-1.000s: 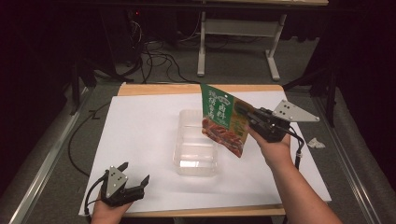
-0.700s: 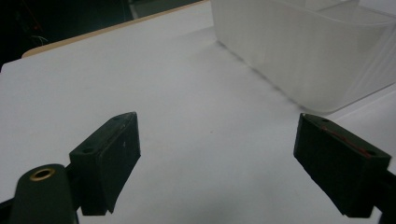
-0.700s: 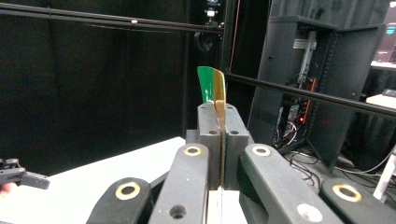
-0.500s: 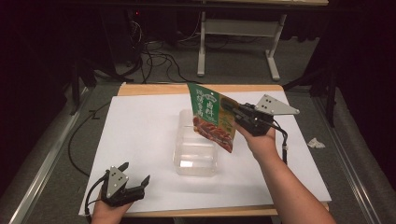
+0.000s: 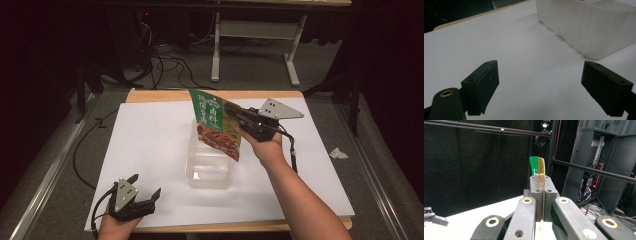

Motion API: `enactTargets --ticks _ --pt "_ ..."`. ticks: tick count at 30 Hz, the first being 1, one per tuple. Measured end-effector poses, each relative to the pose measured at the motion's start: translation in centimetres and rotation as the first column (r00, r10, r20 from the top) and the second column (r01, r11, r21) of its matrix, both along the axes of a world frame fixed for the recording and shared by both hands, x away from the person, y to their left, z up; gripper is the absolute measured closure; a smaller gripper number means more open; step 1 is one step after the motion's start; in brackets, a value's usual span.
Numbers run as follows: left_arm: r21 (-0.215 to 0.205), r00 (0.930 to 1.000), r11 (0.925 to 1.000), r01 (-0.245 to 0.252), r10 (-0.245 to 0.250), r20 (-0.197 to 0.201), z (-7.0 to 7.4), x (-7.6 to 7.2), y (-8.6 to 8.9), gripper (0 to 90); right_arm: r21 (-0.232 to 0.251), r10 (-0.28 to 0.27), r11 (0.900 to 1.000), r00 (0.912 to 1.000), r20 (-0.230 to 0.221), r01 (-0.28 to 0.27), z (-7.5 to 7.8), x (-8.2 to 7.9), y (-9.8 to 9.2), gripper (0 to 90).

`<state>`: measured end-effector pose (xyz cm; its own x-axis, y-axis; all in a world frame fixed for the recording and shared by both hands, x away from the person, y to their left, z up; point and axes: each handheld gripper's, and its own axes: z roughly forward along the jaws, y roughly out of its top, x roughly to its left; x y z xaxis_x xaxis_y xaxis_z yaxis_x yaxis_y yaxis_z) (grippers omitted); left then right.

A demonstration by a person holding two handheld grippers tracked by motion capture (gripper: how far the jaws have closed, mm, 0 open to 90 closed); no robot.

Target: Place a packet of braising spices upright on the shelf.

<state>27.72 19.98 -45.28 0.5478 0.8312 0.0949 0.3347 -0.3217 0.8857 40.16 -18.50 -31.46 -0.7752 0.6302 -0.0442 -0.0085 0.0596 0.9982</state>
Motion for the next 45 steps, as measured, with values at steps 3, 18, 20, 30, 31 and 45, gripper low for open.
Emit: enactTargets --ticks 3,18,20,30,31,45 --pt "0.000 1.0000 1.0000 0.001 -0.001 0.000 0.0 0.0 0.0 15.1 -0.003 0.006 1.000 1.0000 0.006 -0.006 -0.1 0.3 0.3 90.0" --pt "0.005 1.0000 1.0000 0.006 -0.006 -0.005 -0.1 0.1 -0.1 15.1 0.002 0.010 1.000 0.9999 -0.004 -0.009 -0.5 1.2 1.4 90.0" --pt "0.004 1.0000 1.0000 0.007 -0.007 -0.007 -0.1 0.1 -0.1 15.1 0.004 0.006 1.000 1.0000 -0.006 -0.006 -0.6 1.3 1.4 90.0" --pt "0.005 0.9999 1.0000 0.009 -0.009 -0.008 -0.1 0.1 -0.1 15.1 -0.005 -0.010 1.000 0.9999 -0.008 0.010 -0.6 1.9 0.9 90.0" --pt "0.005 0.9999 1.0000 0.008 -0.008 -0.006 -0.1 0.1 -0.1 15.1 -0.005 -0.009 1.000 0.9999 -0.008 0.009 -0.6 1.9 0.8 90.0" --pt "0.009 0.9999 0.9999 0.009 -0.009 -0.009 -0.1 0.1 -0.1 15.1 -0.023 -0.008 1.000 0.9999 -0.011 0.008 -1.0 2.1 1.2 90.0"
